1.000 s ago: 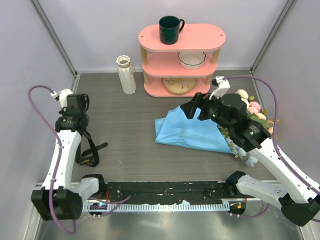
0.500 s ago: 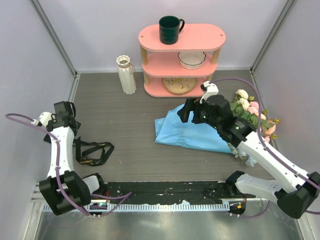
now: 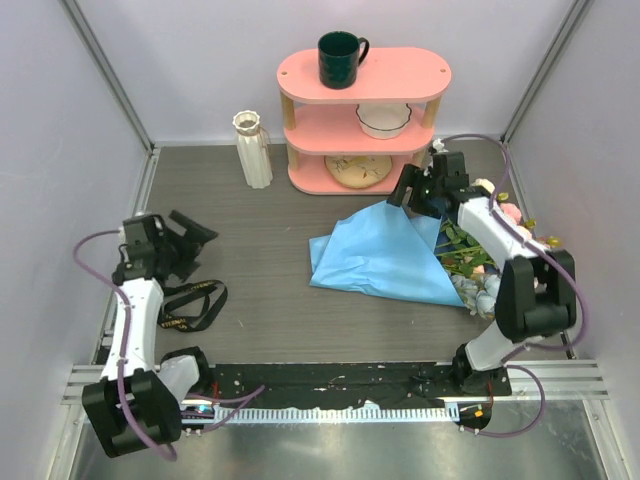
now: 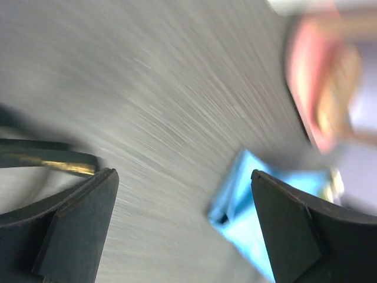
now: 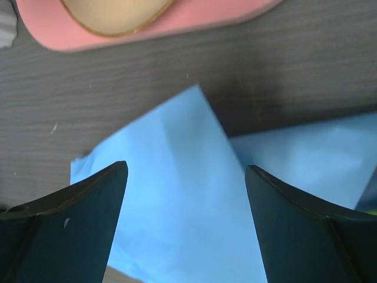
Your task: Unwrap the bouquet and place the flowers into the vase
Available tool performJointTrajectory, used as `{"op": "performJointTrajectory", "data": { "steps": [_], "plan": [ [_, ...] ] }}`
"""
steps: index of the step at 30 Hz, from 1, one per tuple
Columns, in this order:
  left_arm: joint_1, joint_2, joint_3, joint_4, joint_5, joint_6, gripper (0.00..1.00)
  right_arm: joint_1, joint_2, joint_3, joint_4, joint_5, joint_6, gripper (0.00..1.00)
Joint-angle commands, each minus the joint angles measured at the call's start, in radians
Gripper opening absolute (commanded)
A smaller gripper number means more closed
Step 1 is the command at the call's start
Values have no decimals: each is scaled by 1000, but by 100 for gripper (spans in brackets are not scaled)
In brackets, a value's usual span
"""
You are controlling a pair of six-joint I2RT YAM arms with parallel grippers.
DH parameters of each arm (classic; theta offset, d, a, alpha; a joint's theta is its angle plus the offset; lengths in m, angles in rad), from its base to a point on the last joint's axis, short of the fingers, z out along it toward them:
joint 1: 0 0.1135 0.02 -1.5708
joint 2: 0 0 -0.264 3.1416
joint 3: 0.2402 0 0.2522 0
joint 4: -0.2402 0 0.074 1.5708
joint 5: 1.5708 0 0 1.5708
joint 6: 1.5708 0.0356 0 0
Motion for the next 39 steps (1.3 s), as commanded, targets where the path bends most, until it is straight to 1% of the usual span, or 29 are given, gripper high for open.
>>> {"op": "performJointTrajectory", "data": {
  "steps": [1,2,3,4,5,7,8,10,11,13,14,15,17,18,19,20,21,23,24,25,27,28,32,34,38,39],
  "plan": [
    [-217,-68,-76,425,516,19,100,-94,177,166,93,-271,-50,87],
    [-278,-71,-78,444,509,31,100,-123,217,209,95,-338,-56,86],
    [-399,-70,-76,476,497,48,100,-133,250,230,95,-441,-76,86],
    [-447,-65,-76,490,486,51,100,-134,282,250,86,-477,-86,86],
    [-522,-57,-76,520,486,51,100,-135,343,293,64,-494,-99,86],
    [-582,-31,-75,548,487,53,99,-133,386,313,32,-566,-113,85],
    [-628,-21,-75,573,489,59,98,-127,396,292,42,-593,-102,84],
    [-665,16,-55,576,486,83,98,-112,381,244,116,-679,-68,83],
    [-689,28,-44,573,490,91,97,-104,367,199,134,-698,-65,82],
    [-709,65,-18,571,484,100,97,-76,290,143,174,-695,-38,82],
    [-722,76,-13,574,461,100,97,-69,252,84,187,-695,-24,82],
    [-728,90,-3,578,452,99,97,-55,177,53,208,-695,-4,82],
    [-743,127,7,602,437,91,98,-41,85,-34,205,-655,24,82],
    [-748,139,10,611,437,87,98,-29,-5,-56,176,-635,24,82],
    [-760,151,11,613,437,81,98,-20,-46,-78,153,-606,12,82],
    [-766,179,16,661,438,71,98,-13,-84,-105,116,-586,-4,82],
    [-774,193,23,673,435,68,98,0,-175,-122,60,-568,-11,82],
    [-792,238,59,676,438,56,98,8,-266,-182,27,-536,1,83],
    [-797,254,71,676,443,48,97,16,-309,-202,4,-531,15,83],
    [-811,265,80,676,441,44,97,23,-390,-245,1,-531,28,84],
    [-825,289,96,680,421,22,97,25,-455,-295,4,-538,94,84],
    [-837,297,97,709,420,15,96,27,-509,-335,4,-545,113,85],
    [-866,308,62,800,382,-47,94,28,-612,-427,24,-615,212,85],
    [-880,309,50,838,362,-73,93,28,-644,-464,36,-626,235,85],
    [-892,317,76,811,380,-78,91,33,-704,-469,47,-663,277,86],
    [-895,315,82,803,384,-76,91,36,-716,-469,53,-684,295,87]
  ]
}}
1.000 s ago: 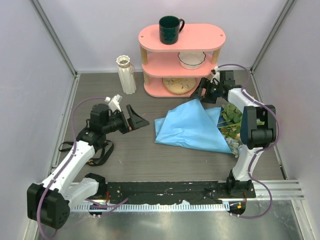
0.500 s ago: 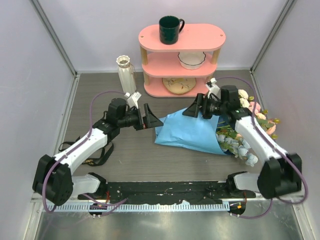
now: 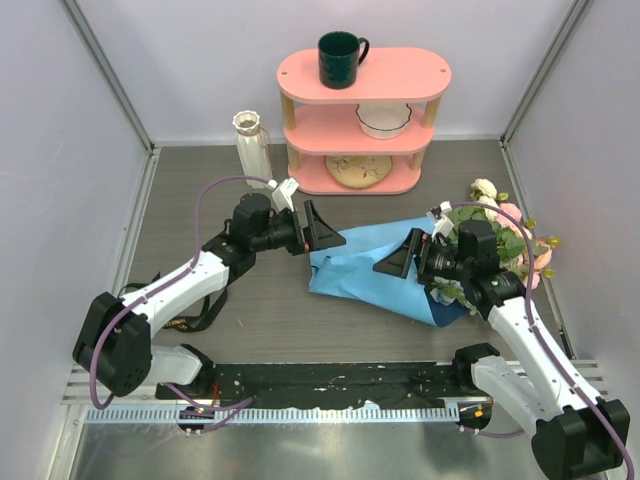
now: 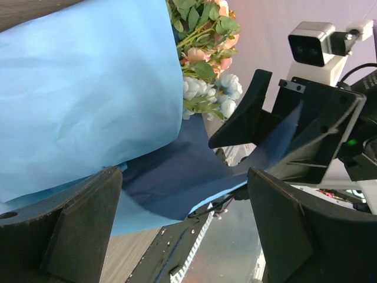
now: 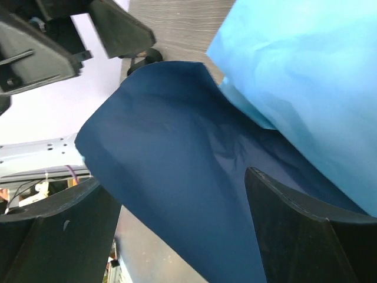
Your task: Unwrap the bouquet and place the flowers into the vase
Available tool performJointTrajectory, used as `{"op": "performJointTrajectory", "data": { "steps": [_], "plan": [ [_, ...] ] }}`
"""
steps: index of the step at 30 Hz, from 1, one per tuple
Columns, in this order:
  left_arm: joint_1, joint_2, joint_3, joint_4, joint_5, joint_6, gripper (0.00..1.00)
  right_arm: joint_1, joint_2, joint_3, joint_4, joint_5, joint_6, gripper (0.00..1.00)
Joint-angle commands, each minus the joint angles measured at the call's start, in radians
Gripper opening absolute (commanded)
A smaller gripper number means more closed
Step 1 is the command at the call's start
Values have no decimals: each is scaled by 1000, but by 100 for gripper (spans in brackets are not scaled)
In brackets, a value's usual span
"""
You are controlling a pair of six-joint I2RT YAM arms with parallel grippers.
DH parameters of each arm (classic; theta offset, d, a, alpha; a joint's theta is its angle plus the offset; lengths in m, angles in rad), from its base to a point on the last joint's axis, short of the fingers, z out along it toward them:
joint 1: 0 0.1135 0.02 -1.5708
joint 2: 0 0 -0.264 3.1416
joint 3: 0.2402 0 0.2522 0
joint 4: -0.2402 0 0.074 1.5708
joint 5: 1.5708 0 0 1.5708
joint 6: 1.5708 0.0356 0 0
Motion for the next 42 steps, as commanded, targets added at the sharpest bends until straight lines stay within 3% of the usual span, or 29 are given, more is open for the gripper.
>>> {"op": "performJointTrajectory", "data": {
  "steps": [1,7,19,20,23,24,29,34,42],
  "plan": [
    [-14,3,39,39,11,-10,92,15,-72,14,59,-81,96,88],
    [-37,51,82,-4,90,39,97,46,-188,-64,213,-165,273,95],
    [-160,162,148,-32,110,59,94,63,-205,-15,70,-68,172,98],
    [-169,170,152,-35,104,65,93,61,-190,-12,3,-34,144,97],
    [-184,185,161,-96,65,71,89,64,-153,8,-159,278,116,83],
    [-184,179,158,-117,56,69,88,63,-148,14,-193,457,154,83],
    [-184,150,135,-128,36,77,87,61,-113,-14,-211,758,173,84],
    [-184,119,129,-206,-1,121,88,61,9,-28,-234,801,129,88],
    [-184,116,151,-289,-47,161,90,61,-35,-84,-255,824,142,88]
  ]
}}
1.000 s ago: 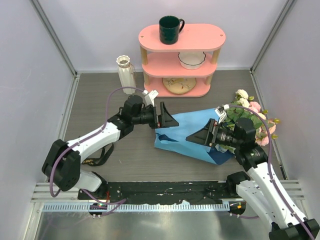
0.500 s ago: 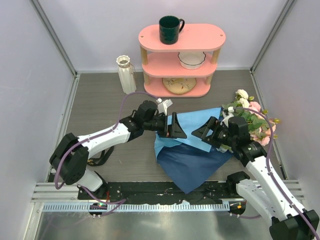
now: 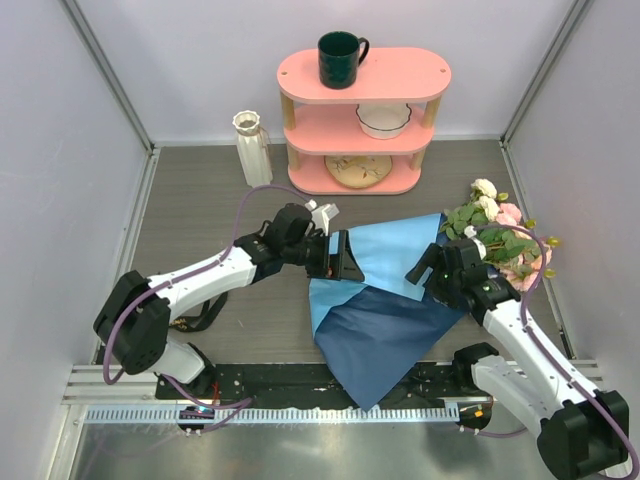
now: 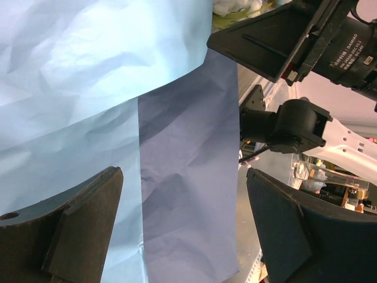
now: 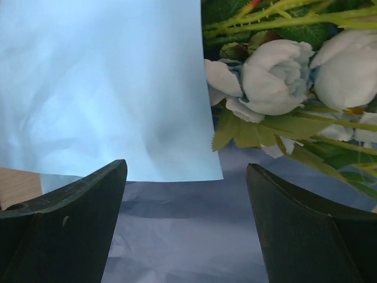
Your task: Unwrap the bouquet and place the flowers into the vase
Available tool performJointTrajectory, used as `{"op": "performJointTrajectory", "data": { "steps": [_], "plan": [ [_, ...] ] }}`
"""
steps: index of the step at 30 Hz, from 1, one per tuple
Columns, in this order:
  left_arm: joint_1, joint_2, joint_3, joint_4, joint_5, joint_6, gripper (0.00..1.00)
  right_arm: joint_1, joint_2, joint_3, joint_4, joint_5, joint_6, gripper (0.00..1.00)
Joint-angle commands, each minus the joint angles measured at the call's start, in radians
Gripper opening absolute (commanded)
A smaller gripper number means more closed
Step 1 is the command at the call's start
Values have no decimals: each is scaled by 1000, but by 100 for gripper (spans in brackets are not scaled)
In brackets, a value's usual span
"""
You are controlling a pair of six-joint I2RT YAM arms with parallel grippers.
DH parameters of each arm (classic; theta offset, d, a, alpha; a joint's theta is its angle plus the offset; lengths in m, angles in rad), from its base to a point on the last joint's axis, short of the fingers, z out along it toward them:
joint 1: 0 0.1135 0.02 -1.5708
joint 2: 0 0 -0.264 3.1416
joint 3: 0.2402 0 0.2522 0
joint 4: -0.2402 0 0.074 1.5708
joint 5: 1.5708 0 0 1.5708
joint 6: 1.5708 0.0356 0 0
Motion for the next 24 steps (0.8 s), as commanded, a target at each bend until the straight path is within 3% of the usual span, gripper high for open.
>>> {"op": "performJointTrajectory", "data": {
  "steps": [1,6,10,14,20,24],
  "plan": [
    [1,-27,36,-35,-18,30,91,-2,-29,-4,-7,46,-31,88],
    [0,-4,62,-21,-17,30,91,0,38,-82,198,-214,-63,90],
    [-3,-44,67,-26,-12,25,94,0,115,-139,457,-385,-23,89],
    [-5,-86,50,-33,-14,28,96,1,112,-113,553,-457,-13,88],
    [-7,-81,30,-24,-29,27,96,1,179,63,506,-425,-88,90],
    [-17,-86,56,-24,-24,21,97,1,328,146,682,-469,-94,93]
  ]
}}
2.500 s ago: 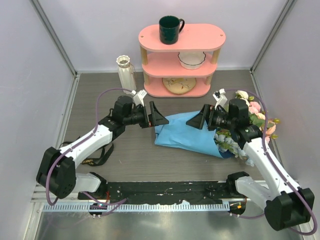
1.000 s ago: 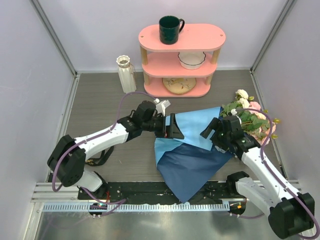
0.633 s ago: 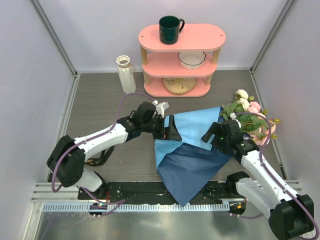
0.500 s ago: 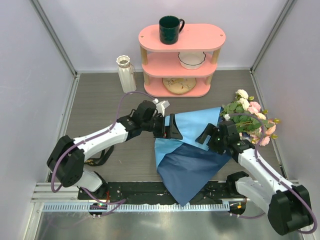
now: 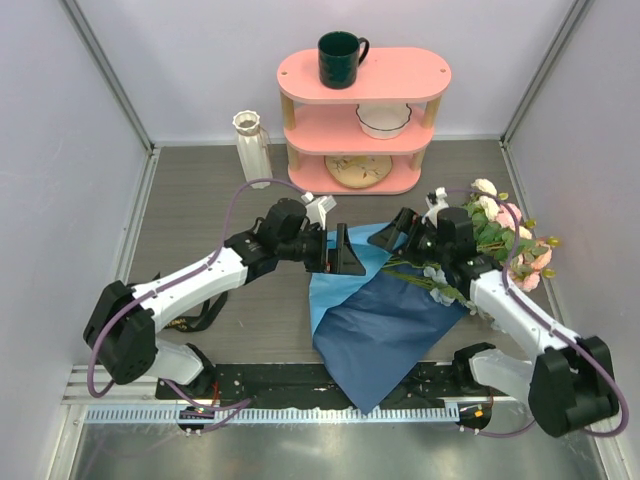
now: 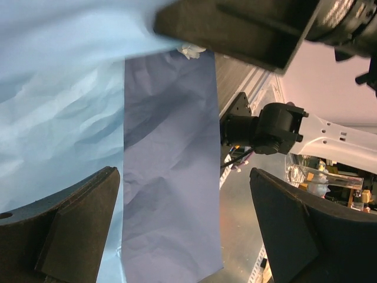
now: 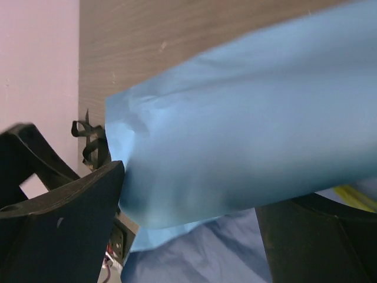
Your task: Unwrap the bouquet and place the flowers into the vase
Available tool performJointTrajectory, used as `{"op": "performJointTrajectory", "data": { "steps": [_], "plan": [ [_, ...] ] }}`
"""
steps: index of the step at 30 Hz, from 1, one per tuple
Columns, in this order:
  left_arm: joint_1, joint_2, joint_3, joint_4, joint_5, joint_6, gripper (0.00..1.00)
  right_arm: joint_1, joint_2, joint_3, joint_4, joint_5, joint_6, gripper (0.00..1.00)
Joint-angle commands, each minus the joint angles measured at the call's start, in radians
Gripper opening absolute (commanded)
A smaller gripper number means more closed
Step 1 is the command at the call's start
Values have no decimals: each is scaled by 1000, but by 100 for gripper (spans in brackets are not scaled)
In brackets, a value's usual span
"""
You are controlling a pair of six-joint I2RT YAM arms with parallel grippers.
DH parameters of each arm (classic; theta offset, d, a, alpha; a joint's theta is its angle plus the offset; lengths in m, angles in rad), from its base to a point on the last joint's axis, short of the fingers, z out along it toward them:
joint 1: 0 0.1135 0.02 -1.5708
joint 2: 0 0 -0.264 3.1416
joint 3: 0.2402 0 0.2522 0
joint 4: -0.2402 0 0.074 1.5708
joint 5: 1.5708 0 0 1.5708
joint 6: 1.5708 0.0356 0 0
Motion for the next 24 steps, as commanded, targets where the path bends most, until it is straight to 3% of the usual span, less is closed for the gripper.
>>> {"op": "performJointTrajectory", "data": {
  "steps": [1,5,8,14,17,21,24],
  "plan": [
    [-13,-17,29,6,-4,14,98,1,156,123,237,-60,-41,93],
    [-18,-40,29,-12,-19,17,100,0,421,348,184,-64,-145,93],
    [-17,-52,35,-47,-42,26,100,0,522,549,68,30,-233,94],
    [-18,-113,29,-75,-85,31,100,0,689,949,-284,407,-397,96],
    [-18,-110,44,-125,-147,68,100,-2,720,1046,-422,533,-425,96],
    [-17,-55,107,-345,-437,131,100,-2,602,942,-430,535,-394,96],
    [-18,-20,158,-445,-443,204,100,-2,464,800,-376,469,-351,96]
  ]
}}
